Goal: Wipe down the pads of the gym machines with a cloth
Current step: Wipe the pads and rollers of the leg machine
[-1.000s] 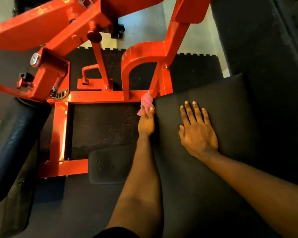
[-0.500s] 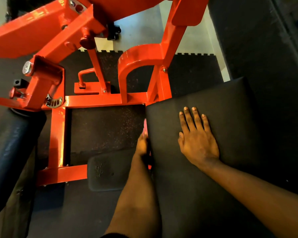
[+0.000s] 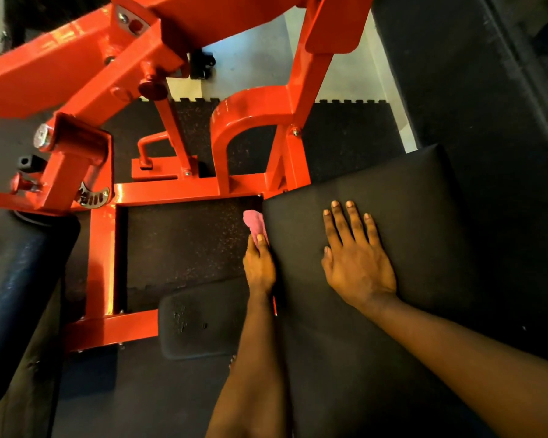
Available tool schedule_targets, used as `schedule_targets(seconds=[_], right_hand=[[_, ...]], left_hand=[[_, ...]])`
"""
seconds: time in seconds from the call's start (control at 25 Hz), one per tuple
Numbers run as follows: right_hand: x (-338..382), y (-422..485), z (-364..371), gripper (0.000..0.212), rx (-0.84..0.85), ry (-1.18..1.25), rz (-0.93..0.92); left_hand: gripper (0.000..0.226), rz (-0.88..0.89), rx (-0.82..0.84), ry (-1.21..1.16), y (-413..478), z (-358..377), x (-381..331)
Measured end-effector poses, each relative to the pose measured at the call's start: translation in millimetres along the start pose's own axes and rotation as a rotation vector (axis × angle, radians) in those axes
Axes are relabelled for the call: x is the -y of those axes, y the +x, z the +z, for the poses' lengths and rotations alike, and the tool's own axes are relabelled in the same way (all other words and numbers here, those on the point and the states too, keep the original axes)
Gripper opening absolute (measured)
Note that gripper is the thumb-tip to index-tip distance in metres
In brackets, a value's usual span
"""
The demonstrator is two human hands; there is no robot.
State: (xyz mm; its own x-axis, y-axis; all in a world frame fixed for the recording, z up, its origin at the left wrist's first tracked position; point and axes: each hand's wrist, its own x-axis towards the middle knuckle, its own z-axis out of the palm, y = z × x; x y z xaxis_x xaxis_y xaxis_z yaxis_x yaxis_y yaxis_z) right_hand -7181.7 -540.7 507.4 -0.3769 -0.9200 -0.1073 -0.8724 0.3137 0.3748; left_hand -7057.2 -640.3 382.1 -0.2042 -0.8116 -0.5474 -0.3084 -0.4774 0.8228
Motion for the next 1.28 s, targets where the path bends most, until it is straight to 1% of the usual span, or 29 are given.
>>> schedule_targets(seconds=[0.04, 0.08, 0.16, 0.2, 0.24, 0.28, 0.32, 0.36, 0.44, 0.48, 0.52, 0.56, 0.6, 0.64, 0.72, 0.76, 0.84, 0.88, 0.96, 1.04, 1.16, 1.28], right_hand=[[0.9, -0.1, 1.2, 0.073, -0.006, 0.009, 0.0], [1.0, -0.6, 1.8, 0.075, -0.017, 0.017, 0.002], [0.6, -1.5, 1.0, 0.08, -0.042, 0.038, 0.024], [0.4, -1.3, 0.4, 0.082, -0.047, 0.058, 0.042], [0.1, -0.9, 0.5, 0.085, -0.05, 0.076, 0.06], [0.0, -1.0, 0.0, 0.086, -0.054, 0.093, 0.076], [0.2, -0.9, 0.0, 0.086, -0.068, 0.125, 0.083], [-0.3, -1.3, -0.6, 0.084, -0.091, 0.186, 0.091], [-5.3, -4.0, -6.1, 0.074, -0.175, 0.416, 0.147], [-12.5, -4.2, -11.1, 0.069, -0.238, 0.533, 0.202], [-24.7, -4.0, -17.1, 0.066, -0.299, 0.593, 0.269], [-41.8, -4.9, -23.4, 0.065, -0.338, 0.585, 0.344], [-61.6, -7.7, -28.4, 0.066, -0.342, 0.534, 0.423], [-81.1, -11.2, -31.9, 0.068, -0.307, 0.476, 0.488], [-114.2, -24.7, -32.6, 0.069, -0.218, 0.434, 0.529], [-127.4, -33.0, -30.3, 0.069, -0.17, 0.461, 0.502], [-141.6, -48.6, -23.6, 0.069, -0.078, 0.559, 0.419], [-142.3, -56.1, -17.8, 0.069, -0.07, 0.594, 0.389], [-140.4, -68.2, -10.3, 0.069, -0.106, 0.645, 0.346], [-134.6, -78.4, -7.8, 0.07, -0.122, 0.659, 0.294], [-128.7, -98.3, -15.6, 0.071, -0.076, 0.644, 0.226], [-127.1, -121.3, -26.2, 0.078, -0.005, 0.654, 0.1]], left_hand=[[0.047, 0.069, -0.092, 0.077, -5.4, 0.7, -6.8], [0.047, 0.187, -0.156, 0.129, -10.6, 1.9, -18.0], [0.051, 0.387, -0.123, 0.225, -9.7, 7.8, -44.6], [0.051, 0.421, -0.074, 0.337, 0.1, 13.1, -54.9], [0.05, 0.398, -0.02, 0.444, 9.9, 20.4, -60.6], [0.049, 0.357, 0.022, 0.518, 15.2, 24.5, -65.1], [0.051, 0.362, 0.034, 0.547, 18.0, 25.9, -67.8], [0.054, 0.433, 0.039, 0.543, 16.9, 25.9, -65.5], [0.058, 0.575, 0.003, 0.564, 9.7, 25.3, -52.5], [0.058, 0.543, -0.007, 0.548, -0.1, 25.6, -51.5], [0.056, 0.472, 0.01, 0.546, -15.5, 27.6, -57.1], [0.055, 0.398, 0.018, 0.545, -32.7, 31.8, -63.1], [0.058, 0.375, 0.015, 0.56, -53.2, 35.1, -71.4], [0.06, 0.384, 0.023, 0.569, -71.9, 38.2, -78.0], [0.052, 0.457, 0.079, 0.595, -103.1, 45.3, -88.3], [0.047, 0.49, 0.111, 0.592, -116.2, 50.0, -95.3], [0.045, 0.522, 0.149, 0.596, -132.6, 60.0, -106.1], [0.045, 0.542, 0.169, 0.61, -136.5, 65.7, -107.9], [0.046, 0.567, 0.242, 0.644, -143.3, 73.3, -108.0], [0.046, 0.586, 0.276, 0.695, -154.6, 72.2, -92.4], [0.045, 0.606, 0.281, 0.666, -194.7, 56.9, -65.9], [0.049, 0.536, 0.301, 0.632, -227.4, 33.6, -61.1]])
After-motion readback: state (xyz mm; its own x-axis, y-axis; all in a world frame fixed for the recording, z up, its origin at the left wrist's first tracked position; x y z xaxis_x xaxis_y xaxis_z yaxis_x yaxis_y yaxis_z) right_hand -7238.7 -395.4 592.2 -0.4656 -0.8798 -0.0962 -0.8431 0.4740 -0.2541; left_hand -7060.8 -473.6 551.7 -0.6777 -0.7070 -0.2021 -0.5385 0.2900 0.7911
